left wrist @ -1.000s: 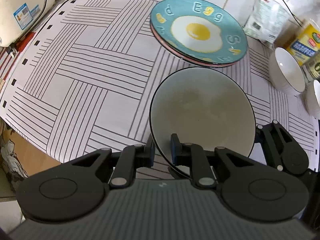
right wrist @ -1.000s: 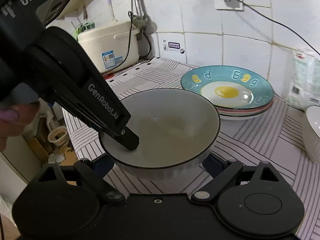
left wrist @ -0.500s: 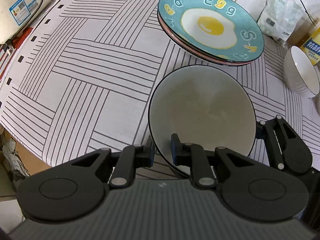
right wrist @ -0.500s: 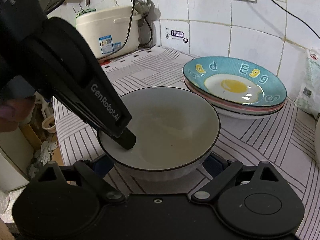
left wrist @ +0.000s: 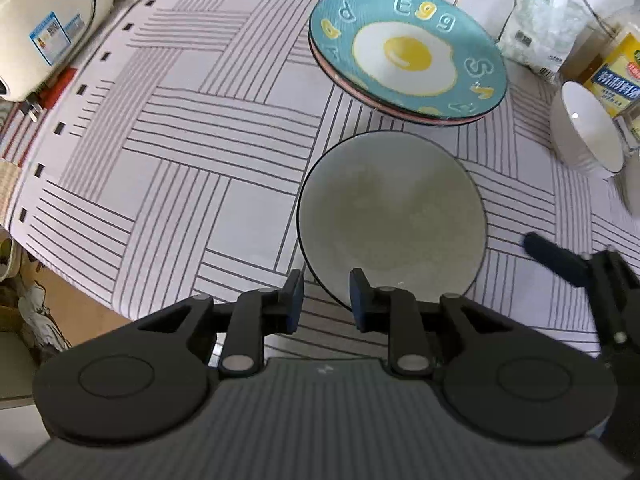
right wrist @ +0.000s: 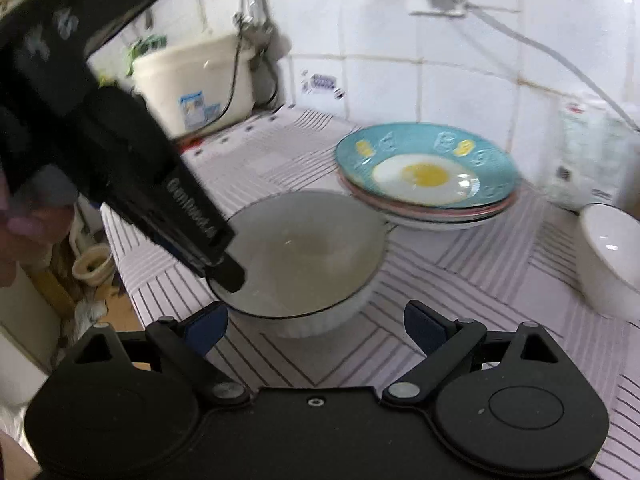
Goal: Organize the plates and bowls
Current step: 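Carry the white bowl beside the plate stack, set it down, open, then move the left gripper to a second white bowl and grasp its rim, then carry the second bowl and lower it into the first bowl, release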
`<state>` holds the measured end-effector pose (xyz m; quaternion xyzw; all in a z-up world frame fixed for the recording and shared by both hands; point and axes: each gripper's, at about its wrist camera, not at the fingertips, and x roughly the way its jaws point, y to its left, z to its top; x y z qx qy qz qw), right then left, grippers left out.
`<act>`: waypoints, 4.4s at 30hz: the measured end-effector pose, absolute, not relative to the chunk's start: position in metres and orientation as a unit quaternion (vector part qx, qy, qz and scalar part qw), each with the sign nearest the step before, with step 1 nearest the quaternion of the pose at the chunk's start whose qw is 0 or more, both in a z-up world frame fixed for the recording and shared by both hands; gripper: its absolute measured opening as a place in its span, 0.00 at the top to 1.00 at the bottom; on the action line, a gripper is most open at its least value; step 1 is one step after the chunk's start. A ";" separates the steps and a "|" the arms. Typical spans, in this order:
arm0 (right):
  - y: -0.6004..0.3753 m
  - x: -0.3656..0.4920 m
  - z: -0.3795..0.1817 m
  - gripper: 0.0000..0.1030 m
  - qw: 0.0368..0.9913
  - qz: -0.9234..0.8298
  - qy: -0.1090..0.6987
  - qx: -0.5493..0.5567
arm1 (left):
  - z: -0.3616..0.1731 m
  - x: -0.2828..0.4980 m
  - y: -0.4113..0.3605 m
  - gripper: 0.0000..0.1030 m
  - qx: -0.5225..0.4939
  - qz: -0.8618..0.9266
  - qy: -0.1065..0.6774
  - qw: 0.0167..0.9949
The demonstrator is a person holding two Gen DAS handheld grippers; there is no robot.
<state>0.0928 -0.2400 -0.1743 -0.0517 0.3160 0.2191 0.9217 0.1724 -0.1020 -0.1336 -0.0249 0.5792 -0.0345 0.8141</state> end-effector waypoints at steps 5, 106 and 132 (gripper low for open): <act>-0.266 0.078 -0.147 0.06 0.936 0.186 0.299 -0.018 | -0.113 0.163 -0.107 0.73 -0.019 -0.041 0.569 0.821; -0.397 0.060 -0.088 0.84 0.884 -0.018 0.343 0.318 | -0.033 0.151 -0.227 0.83 0.029 -0.173 0.486 0.856; -0.286 0.101 -0.102 0.83 0.889 0.099 0.390 0.221 | -0.064 0.151 -0.109 0.82 -0.022 -0.060 0.538 0.841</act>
